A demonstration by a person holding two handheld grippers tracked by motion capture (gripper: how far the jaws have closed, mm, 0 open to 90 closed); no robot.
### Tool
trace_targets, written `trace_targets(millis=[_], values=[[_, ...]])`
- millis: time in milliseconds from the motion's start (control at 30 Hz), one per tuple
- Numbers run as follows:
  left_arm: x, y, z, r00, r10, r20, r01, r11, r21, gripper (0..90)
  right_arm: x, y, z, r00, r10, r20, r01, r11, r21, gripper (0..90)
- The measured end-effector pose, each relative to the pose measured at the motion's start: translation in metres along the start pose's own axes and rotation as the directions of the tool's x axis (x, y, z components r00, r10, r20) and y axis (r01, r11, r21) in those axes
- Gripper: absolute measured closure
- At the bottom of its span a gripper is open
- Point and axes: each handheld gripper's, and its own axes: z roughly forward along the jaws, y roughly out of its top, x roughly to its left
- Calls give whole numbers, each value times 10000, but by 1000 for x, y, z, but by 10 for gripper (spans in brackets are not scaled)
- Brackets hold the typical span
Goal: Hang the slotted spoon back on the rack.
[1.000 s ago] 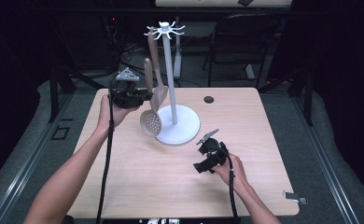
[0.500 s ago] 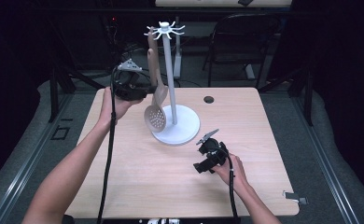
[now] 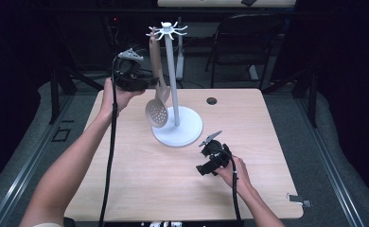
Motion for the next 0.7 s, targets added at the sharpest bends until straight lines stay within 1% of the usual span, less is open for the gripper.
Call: trace_targets(millis=[133,300,400,433,700], values=[[1,2,1,10000,6,-28,-6,10000,60,760,0,0,0,10000,-50,18,50,10000,24,141],[2,3,4,10000,-28,-76,29,9999,136,760,0,0,0,10000,0,-10,0,10000,-4,141],[2,4,5,9999,-5,-108,7,9998,188,760,0,0,0,10000,14,-17,-14,10000,-13,141],[2,5,6,9999,7,-118,-4,9998,213,759,0,0,0,10000,-63,1,63,10000,77,141],[1,7,10,9998,66,-198,-60,9994,333,759,-1,0,0,10000,-62,-7,62,10000,75,141]])
